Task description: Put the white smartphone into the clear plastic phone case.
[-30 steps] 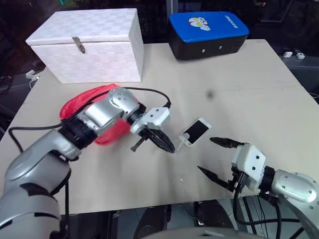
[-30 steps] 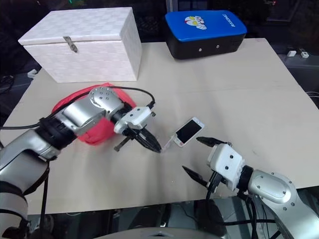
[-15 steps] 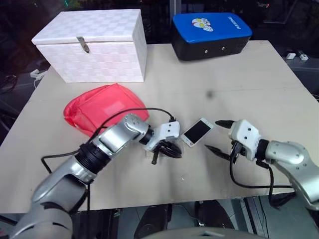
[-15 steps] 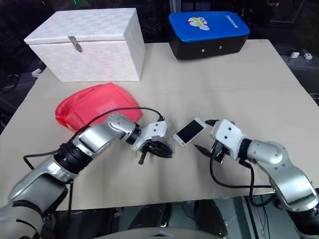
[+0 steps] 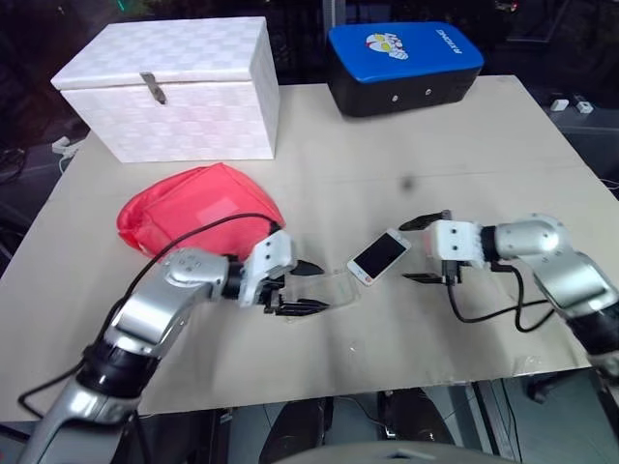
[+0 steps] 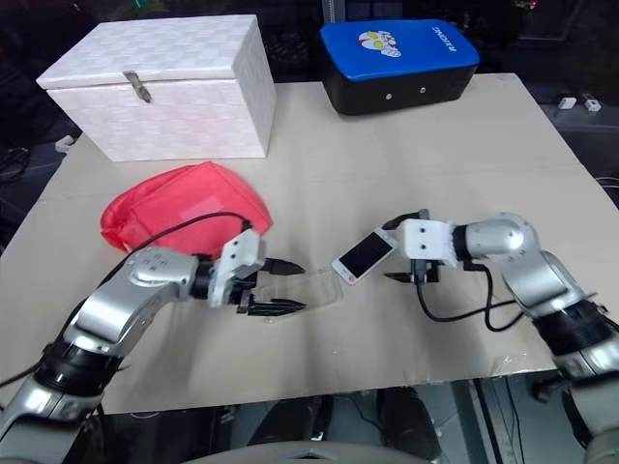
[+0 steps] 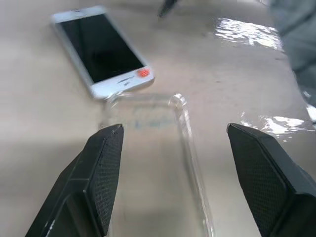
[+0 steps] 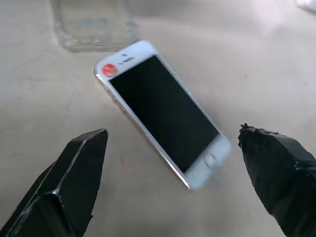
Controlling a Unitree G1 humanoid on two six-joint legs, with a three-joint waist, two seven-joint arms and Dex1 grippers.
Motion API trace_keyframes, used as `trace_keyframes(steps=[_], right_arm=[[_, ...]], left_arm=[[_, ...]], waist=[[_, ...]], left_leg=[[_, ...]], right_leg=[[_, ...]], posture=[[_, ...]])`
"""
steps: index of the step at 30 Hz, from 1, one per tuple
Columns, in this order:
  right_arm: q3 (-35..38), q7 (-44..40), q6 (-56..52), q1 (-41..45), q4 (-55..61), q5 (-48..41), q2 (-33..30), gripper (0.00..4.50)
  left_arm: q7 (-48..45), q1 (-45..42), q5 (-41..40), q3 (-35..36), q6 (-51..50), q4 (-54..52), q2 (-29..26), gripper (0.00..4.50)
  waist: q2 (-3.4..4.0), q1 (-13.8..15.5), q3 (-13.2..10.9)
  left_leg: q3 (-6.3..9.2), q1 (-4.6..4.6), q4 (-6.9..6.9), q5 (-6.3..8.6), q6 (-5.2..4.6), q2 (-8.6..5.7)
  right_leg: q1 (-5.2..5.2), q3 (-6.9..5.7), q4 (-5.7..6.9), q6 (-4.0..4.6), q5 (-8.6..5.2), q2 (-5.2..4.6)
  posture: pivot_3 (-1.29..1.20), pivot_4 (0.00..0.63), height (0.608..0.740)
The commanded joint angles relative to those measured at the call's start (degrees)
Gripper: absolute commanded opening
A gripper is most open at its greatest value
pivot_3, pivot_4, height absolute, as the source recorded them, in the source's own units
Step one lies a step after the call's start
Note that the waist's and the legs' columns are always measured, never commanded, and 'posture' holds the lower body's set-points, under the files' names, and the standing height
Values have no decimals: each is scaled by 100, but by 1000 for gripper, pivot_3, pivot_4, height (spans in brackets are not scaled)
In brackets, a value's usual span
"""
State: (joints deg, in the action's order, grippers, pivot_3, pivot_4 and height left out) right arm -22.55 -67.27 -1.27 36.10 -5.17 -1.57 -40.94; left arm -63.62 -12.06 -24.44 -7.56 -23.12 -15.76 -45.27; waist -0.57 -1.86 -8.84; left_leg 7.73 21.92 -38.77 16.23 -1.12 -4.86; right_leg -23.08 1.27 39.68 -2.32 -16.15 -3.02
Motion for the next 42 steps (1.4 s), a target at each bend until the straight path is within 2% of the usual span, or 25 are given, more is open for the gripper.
trace_keyframes(steps=[1, 6, 11, 15, 18, 20, 24, 28, 29, 32, 34, 35, 38, 42], right_arm=[[-242, -442, 178, 763, -942, 298, 288, 4500], [-630, -912, 735, 1553, -2224, 680, 801, 4500], [-995, -1687, 1688, 2198, -3583, 1008, 1206, 4500], [-1167, -1484, 2411, 2733, -4816, 1490, 1596, 4500], [-1161, -1354, 2566, 2986, -5510, 1653, 1853, 4500], [-1099, -1489, 2559, 3056, -5785, 1640, 1952, 4500], [-996, -1687, 2443, 3005, -6075, 1642, 2045, 4500], [-879, -1710, 2259, 2823, -6173, 1681, 2025, 4500], [-865, -1703, 2250, 2752, -6164, 1706, 1975, 3926], [-779, -1692, 2201, 2501, -6006, 1725, 1765, 2862], [-664, -1655, 2103, 2311, -5814, 1686, 1632, 2836], [-479, -1589, 1935, 2092, -5452, 1541, 1472, 2836], [-89, -1506, 1364, 1617, -4503, 1227, 1168, 2836], [699, -1192, -905, 278, -1265, 522, 681, 2836]], left_arm=[[30, 453, -348, 686, 594, -510, 186, 3363], [-64, 1349, -691, 1326, 857, -1068, 205, 3363], [77, 1831, -1068, 1737, 722, -1423, 230, 3363], [-20, 2168, -1179, 1968, 800, -1515, 198, 3363], [-49, 2515, -1325, 2256, 876, -1599, 255, 3363], [21, 2697, -1411, 2440, 894, -1628, 313, 3363], [107, 3087, -1453, 2687, 978, -1638, 476, 3363], [315, 3353, -1389, 2793, 1078, -1590, 709, 3363], [380, 3374, -1413, 2800, 1058, -1586, 757, 3405], [478, 3351, -1423, 2756, 1000, -1465, 813, 3405], [568, 3284, -1383, 2702, 977, -1300, 869, 3405], [752, 3189, -1379, 2677, 868, -1184, 926, 3405], [1095, 3032, -1326, 2597, 639, -1017, 993, 3405], [1158, 2709, -1252, 2326, 471, -505, 1070, 3405]], waist=[[0, 5, -1], [0, -4, -2], [0, -34, -2], [0, -66, 2], [-5, -71, 8], [-8, -66, 10], [-4, -48, 11], [-5, -46, 16], [-8, -44, 22], [0, -28, 52], [22, 14, 66], [24, 29, 70], [22, 145, 76], [40, 278, 75]], left_leg=[[-1, 1, 0, 0, 0, 0], [-8, 5, 22, 0, 2, 2], [-20, 0, 35, 0, 2, 2], [-23, -8, 39, -1, 2, 4], [-30, -21, 41, -1, 3, 7], [-36, -36, 42, 0, 3, 10], [-33, -121, 62, 17, -23, 11], [-32, -125, 66, 17, -23, 11], [-31, -125, 66, 17, -22, 11], [-30, -133, 66, 18, -23, 11], [-21, -153, 67, 19, -25, 11], [-13, -173, 74, 20, -26, 11], [-5, -176, 81, 20, -27, 10], [-2, -148, 79, 24, -33, 8]], right_leg=[[-2, 2, 0, 0, 0, 0], [-20, 9, -3, 2, 1, 0], [-26, 23, -4, 2, 1, 0], [-26, 26, -1, 3, 2, 3], [-22, 30, 0, 7, 4, 5], [-11, 36, 1, 12, 7, 7], [68, 33, -8, 16, 5, 7], [70, 33, -9, 17, 5, 8], [70, 33, -9, 17, 5, 7], [83, 31, -12, 17, 6, 7], [114, 21, -31, 17, 6, 7], [147, 12, -57, 17, 5, 6], [160, 2, -82, 16, 6, 5], [135, -3, -84, 14, 7, 0]], posture=[[0, 150, 740], [0, 150, 740], [0, 150, 740], [0, 150, 740], [0, 150, 740], [0, 150, 740], [0, 150, 740], [0, 150, 740], [0, 150, 740], [0, 150, 740], [0, 150, 740], [0, 150, 740], [0, 150, 740], [0, 150, 740]])
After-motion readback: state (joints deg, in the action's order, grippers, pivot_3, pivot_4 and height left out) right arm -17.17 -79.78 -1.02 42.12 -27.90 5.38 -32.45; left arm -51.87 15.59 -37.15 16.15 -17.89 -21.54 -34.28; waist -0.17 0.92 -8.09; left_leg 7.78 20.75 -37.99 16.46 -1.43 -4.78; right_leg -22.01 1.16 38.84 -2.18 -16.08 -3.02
